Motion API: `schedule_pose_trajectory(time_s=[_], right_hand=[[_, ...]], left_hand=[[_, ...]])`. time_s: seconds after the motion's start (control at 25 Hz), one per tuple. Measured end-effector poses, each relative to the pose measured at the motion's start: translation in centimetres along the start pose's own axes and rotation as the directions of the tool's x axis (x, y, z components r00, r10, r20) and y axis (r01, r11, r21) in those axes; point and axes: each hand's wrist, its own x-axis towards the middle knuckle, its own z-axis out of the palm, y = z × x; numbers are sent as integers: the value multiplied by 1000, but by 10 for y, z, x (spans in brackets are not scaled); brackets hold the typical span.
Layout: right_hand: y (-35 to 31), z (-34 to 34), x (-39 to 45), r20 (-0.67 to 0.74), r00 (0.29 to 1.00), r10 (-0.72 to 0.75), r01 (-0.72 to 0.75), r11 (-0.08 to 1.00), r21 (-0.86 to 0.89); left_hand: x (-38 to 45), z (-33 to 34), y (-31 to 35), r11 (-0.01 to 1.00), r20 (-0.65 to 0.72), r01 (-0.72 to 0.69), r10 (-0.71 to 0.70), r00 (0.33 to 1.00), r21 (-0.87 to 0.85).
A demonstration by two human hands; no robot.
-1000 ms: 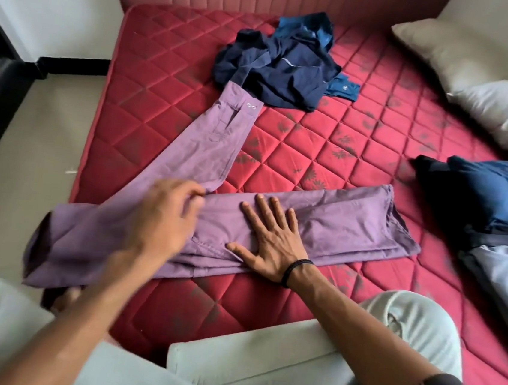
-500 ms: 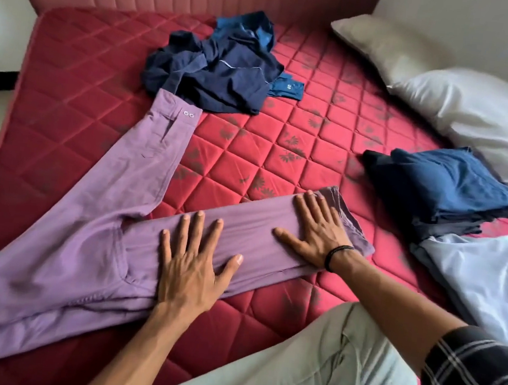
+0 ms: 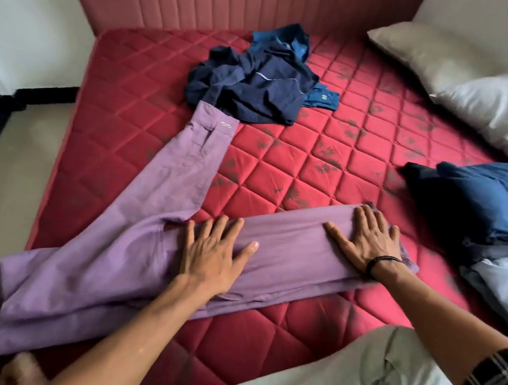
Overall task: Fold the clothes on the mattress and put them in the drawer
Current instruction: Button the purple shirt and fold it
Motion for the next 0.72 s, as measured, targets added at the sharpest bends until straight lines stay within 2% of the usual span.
schedule_pose_trajectory(time_s=[0.12, 0.16, 0.2, 0.24, 0.32, 0.36, 0.44, 0.56, 0.64, 0.68, 0.72], right_hand=[[-47, -25, 23, 69, 979, 192, -185, 977, -102], [-68, -35, 32, 73, 975, 211, -203, 973, -107], [-95, -45, 42, 24, 991, 135, -132, 987, -94], [-126, -55, 53, -36, 999, -5, 3, 999, -51], [-201, -77, 72, -89, 954, -286, 295, 950, 101], [-242, -88, 79, -78, 922, -380, 388, 902, 192], [-321, -105, 96, -68, 865, -496, 494, 823, 281], [-401, -110, 123, 15, 806, -592, 583, 797, 161], [-433, -95, 141, 140, 818, -558, 554, 829, 73], [-444, -87, 146, 154, 838, -523, 523, 851, 43], [-448, -78, 155, 103, 862, -497, 498, 867, 17]], left_hand=[[43, -35, -55, 995, -102, 61, -70, 992, -83], [54, -48, -78, 990, -138, 114, -125, 983, -83], [60, -60, -102, 976, -125, 203, -212, 969, -84], [64, -68, -126, 942, -74, 323, -330, 941, -90], [62, -75, -163, 836, 77, 542, -537, 840, -86], [58, -76, -178, 801, 137, 590, -576, 806, -101], [46, -73, -207, 786, 194, 600, -572, 797, -147], [6, -85, -250, 753, 269, 565, -499, 824, -337], [-29, -99, -272, 643, 364, 562, -429, 827, -519], [-39, -103, -281, 612, 405, 555, -382, 831, -563], [-42, -104, -286, 610, 424, 534, -331, 843, -585]])
